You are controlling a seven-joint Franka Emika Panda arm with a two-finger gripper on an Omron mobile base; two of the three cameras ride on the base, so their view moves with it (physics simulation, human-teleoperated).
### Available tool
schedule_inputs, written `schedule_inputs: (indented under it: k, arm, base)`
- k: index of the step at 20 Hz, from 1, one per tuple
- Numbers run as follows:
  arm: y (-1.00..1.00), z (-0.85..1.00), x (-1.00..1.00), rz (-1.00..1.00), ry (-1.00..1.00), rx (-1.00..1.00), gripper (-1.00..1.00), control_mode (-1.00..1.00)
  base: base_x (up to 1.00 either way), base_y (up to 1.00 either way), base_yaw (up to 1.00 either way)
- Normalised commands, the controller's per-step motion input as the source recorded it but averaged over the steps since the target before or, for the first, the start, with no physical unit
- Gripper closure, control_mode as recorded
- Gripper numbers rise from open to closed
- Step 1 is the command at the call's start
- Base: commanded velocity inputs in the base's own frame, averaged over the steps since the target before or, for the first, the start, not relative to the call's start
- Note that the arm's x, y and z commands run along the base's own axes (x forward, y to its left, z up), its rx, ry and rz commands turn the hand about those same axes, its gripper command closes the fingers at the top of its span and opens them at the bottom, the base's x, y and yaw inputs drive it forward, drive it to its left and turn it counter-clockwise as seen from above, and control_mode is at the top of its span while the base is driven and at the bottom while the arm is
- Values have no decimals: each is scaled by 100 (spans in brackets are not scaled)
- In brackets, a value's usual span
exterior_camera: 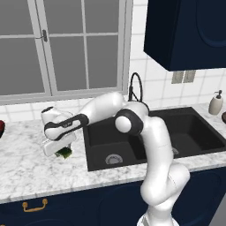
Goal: Pick the pan and sponge and place them into the sink. Then turn on the water.
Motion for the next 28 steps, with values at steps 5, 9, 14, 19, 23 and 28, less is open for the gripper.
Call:
schedule_inputs:
  k: [5,9,14,19,23,28]
  arm:
    - [-92,38,-38,-2,0,2,100,-100]
    - [-100,90,-49,-11,9,7,100,-100]
    - [-100,85,-53,-12,3,6,100,-100]
    - [-100,66,-60,-8,0,0,100,-100]
    - [-100,54,-71,-10,0,0,100,-100]
    - [-100,51,-55,-10,5,0,100,-100]
  base:
    - [0,0,0]
    - [0,0,0]
    - [0,0,0]
    - [0,0,0]
    - [0,0,0]
    - [0,0,0]
